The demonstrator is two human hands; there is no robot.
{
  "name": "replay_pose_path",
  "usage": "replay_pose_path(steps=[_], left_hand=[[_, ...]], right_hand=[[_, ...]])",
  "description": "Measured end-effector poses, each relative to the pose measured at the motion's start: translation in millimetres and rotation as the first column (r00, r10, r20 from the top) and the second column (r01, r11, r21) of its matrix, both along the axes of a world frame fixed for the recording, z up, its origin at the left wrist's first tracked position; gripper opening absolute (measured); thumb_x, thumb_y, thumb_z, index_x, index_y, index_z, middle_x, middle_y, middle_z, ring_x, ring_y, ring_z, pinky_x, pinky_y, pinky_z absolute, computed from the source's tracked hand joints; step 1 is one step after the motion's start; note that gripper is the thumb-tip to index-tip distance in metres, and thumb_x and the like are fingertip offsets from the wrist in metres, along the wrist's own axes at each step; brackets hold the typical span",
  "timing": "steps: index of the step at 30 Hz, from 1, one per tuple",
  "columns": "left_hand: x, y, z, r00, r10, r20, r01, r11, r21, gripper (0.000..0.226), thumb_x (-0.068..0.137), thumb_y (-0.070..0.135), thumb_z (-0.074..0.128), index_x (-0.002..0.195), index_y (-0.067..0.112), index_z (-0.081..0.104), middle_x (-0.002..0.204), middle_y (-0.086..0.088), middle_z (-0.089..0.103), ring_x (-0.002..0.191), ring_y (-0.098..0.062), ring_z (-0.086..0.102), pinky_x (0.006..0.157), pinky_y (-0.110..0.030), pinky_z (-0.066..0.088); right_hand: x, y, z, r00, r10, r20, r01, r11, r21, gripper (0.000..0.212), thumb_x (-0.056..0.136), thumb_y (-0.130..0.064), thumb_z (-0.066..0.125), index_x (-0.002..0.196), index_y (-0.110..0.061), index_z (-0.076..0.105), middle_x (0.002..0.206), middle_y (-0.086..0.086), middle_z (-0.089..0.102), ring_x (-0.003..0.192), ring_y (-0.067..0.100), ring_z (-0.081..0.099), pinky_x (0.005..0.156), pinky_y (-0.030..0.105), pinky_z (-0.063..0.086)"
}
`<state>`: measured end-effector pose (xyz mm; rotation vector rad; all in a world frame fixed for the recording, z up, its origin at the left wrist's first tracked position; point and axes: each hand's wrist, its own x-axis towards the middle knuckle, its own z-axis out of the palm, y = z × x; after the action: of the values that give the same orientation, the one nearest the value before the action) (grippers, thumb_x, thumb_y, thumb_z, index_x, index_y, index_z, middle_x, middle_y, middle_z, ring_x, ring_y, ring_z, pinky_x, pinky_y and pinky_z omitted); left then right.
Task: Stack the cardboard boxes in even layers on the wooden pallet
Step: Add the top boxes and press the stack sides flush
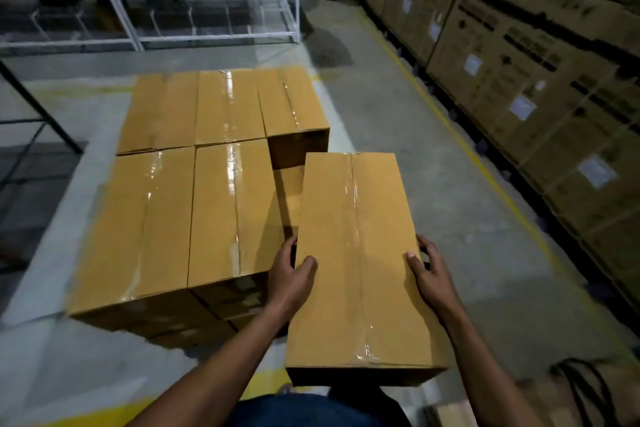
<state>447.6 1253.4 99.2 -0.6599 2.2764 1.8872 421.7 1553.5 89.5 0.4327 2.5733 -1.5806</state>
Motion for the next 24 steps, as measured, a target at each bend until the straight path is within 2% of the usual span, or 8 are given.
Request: replay_pose_path(steps=[2, 5, 9, 11, 15, 20, 22, 24], left_hand=[[-16, 3, -2, 0.999, 0.038, -0.005, -0.038, 0.999, 0.005, 0.059, 0.095, 0.035, 0.066, 0.149, 0.044, 0.044, 0.138, 0.006, 0.058, 0.117, -0.015, 0.059, 0.094, -0.04, 0.054], [-41, 7, -6, 0.995, 0.104, 0.0, -0.104, 0.995, -0.009, 0.056, 0.096, 0.031, 0.066, 0.148, 0.043, 0.046, 0.134, 0.008, 0.06, 0.111, -0.009, 0.057, 0.087, -0.033, 0.049], [-68, 10, -10, 0.98, 0.196, 0.027, -0.196, 0.98, -0.022, 0.057, 0.095, 0.031, 0.067, 0.148, 0.041, 0.047, 0.133, 0.01, 0.061, 0.114, -0.011, 0.057, 0.094, -0.033, 0.047], [-81, 8, -11, 0.976, 0.215, 0.045, -0.215, 0.977, -0.018, 0.06, 0.096, 0.028, 0.067, 0.151, 0.037, 0.046, 0.13, 0.012, 0.058, 0.116, -0.012, 0.055, 0.096, -0.031, 0.044], [-97, 5, -12, 0.972, 0.226, 0.063, -0.224, 0.974, -0.036, 0.061, 0.095, 0.024, 0.066, 0.153, 0.033, 0.046, 0.124, 0.015, 0.056, 0.111, -0.009, 0.053, 0.093, -0.025, 0.039], [-129, -7, -29, 0.98, 0.182, 0.085, -0.183, 0.983, -0.004, 0.062, 0.092, 0.027, 0.065, 0.149, 0.044, 0.047, 0.128, 0.017, 0.063, 0.111, -0.009, 0.06, 0.094, -0.025, 0.043], [-143, -15, -36, 0.983, 0.156, 0.092, -0.157, 0.988, 0.008, 0.06, 0.093, 0.026, 0.064, 0.145, 0.049, 0.046, 0.126, 0.018, 0.064, 0.105, -0.003, 0.061, 0.092, -0.025, 0.043], [-157, -22, -45, 0.987, 0.131, 0.093, -0.133, 0.991, 0.014, 0.061, 0.094, 0.024, 0.064, 0.147, 0.047, 0.046, 0.127, 0.017, 0.063, 0.101, 0.002, 0.059, 0.091, -0.024, 0.043]], right_hand=[[-31, 0, -3, 0.998, 0.059, 0.0, -0.059, 0.998, 0.0, 0.052, 0.103, -0.044, 0.056, 0.153, -0.036, 0.042, 0.151, -0.005, 0.044, 0.12, 0.022, 0.055, 0.093, 0.039, 0.048], [-76, 2, -7, 0.992, 0.122, 0.028, -0.122, 0.992, -0.018, 0.054, 0.103, -0.044, 0.056, 0.154, -0.037, 0.039, 0.151, -0.008, 0.043, 0.121, 0.021, 0.055, 0.094, 0.041, 0.05], [-134, -1, -17, 0.969, 0.242, 0.058, -0.24, 0.97, -0.036, 0.053, 0.102, -0.048, 0.055, 0.151, -0.048, 0.036, 0.153, -0.008, 0.043, 0.124, 0.021, 0.056, 0.102, 0.053, 0.053], [-158, -6, -19, 0.954, 0.292, 0.07, -0.293, 0.956, -0.01, 0.054, 0.103, -0.046, 0.055, 0.153, -0.046, 0.035, 0.154, -0.008, 0.041, 0.125, 0.021, 0.055, 0.104, 0.053, 0.052], [-192, -17, -23, 0.932, 0.352, 0.089, -0.354, 0.935, 0.007, 0.055, 0.106, -0.04, 0.052, 0.157, -0.036, 0.033, 0.155, -0.006, 0.038, 0.127, 0.021, 0.053, 0.106, 0.048, 0.049], [-231, -26, -44, 0.925, 0.357, 0.128, -0.363, 0.931, 0.03, 0.053, 0.106, -0.041, 0.05, 0.156, -0.037, 0.033, 0.156, -0.004, 0.039, 0.13, 0.025, 0.052, 0.109, 0.055, 0.047], [-239, -28, -55, 0.929, 0.342, 0.142, -0.349, 0.937, 0.03, 0.052, 0.106, -0.043, 0.05, 0.155, -0.041, 0.033, 0.157, -0.004, 0.039, 0.131, 0.025, 0.052, 0.109, 0.056, 0.047], [-251, -32, -66, 0.928, 0.346, 0.138, -0.353, 0.935, 0.028, 0.051, 0.105, -0.046, 0.05, 0.153, -0.046, 0.032, 0.157, -0.005, 0.04, 0.131, 0.024, 0.053, 0.109, 0.057, 0.047]])
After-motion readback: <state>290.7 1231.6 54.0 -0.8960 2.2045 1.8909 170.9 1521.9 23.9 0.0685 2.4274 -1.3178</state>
